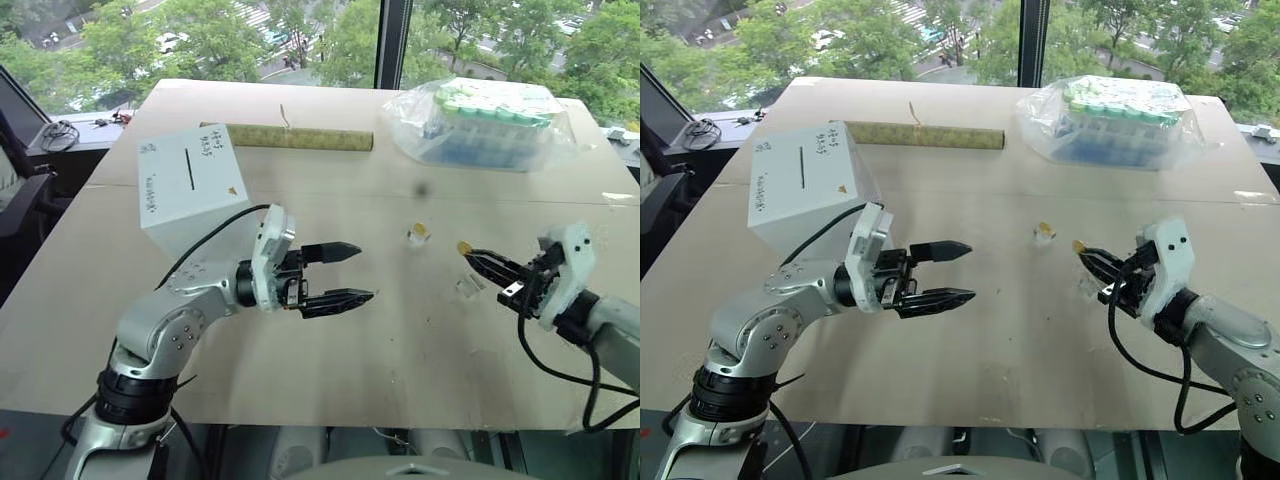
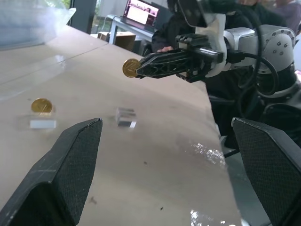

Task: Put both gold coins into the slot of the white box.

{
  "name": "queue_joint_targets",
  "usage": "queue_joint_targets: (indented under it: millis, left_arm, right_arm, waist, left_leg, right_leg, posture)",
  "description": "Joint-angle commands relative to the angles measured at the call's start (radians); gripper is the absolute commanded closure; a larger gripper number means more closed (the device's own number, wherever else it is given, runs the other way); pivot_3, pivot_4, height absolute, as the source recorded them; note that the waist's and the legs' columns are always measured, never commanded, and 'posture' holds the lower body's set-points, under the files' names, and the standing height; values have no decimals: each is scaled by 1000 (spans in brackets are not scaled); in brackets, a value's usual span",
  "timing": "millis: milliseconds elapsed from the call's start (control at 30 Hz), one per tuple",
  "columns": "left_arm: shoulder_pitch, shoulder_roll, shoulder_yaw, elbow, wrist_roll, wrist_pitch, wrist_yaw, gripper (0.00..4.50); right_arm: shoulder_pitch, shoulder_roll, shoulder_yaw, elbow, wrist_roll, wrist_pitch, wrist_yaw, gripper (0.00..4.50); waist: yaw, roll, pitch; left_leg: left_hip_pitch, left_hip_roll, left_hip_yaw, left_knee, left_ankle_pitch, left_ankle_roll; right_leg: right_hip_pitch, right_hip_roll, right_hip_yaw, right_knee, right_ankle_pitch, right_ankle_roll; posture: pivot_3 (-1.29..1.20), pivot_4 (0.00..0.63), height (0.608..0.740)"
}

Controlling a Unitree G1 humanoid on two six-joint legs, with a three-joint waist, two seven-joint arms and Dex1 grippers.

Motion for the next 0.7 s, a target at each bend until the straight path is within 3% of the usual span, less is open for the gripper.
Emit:
queue_joint_targets:
  millis: [33,100,400,500,567,700]
  left_arm:
    - [-49,-12,31,-4,-75,41,13,542]
    - [-77,-19,32,9,-94,60,24,1158]
    - [-150,-10,2,65,-85,71,-49,1158]
    - [-147,-12,-11,68,-76,61,-81,1999]
    - [-146,-11,-17,68,-63,52,-94,2875]
    - [-146,-18,-32,58,-41,42,-111,2875]
  right_arm:
    - [-49,-63,19,-52,99,-22,36,4500]
    - [-73,-109,47,-59,116,-29,69,4500]
    - [-170,-220,151,-40,140,-91,150,4500]
    - [-193,-228,182,-37,135,-110,157,4500]
    - [-205,-228,198,-36,138,-118,153,4500]
    - [-219,-228,221,-36,142,-130,148,4500]
  waist:
    - [0,0,0]
    - [0,0,0]
    - [0,-1,0]
    - [0,-1,0]
    - [0,-1,0]
    - [0,-1,0]
  left_leg:
    - [0,0,0,0,0,0]
    - [0,0,0,0,0,0]
    - [0,0,0,0,0,0]
    - [0,0,0,0,0,0]
    - [0,0,0,0,0,0]
    - [0,0,0,0,0,0]
  right_leg:
    - [0,0,0,0,0,0]
    - [0,0,0,0,0,0]
    - [0,0,0,0,1,-2]
    - [0,0,0,0,1,-2]
    - [0,0,0,0,1,-2]
    - [0,0,0,0,1,-2]
  posture:
    - [0,150,740]
    - [0,150,740]
    - [0,150,740]
    - [0,150,740]
    - [0,150,740]
    - [0,150,740]
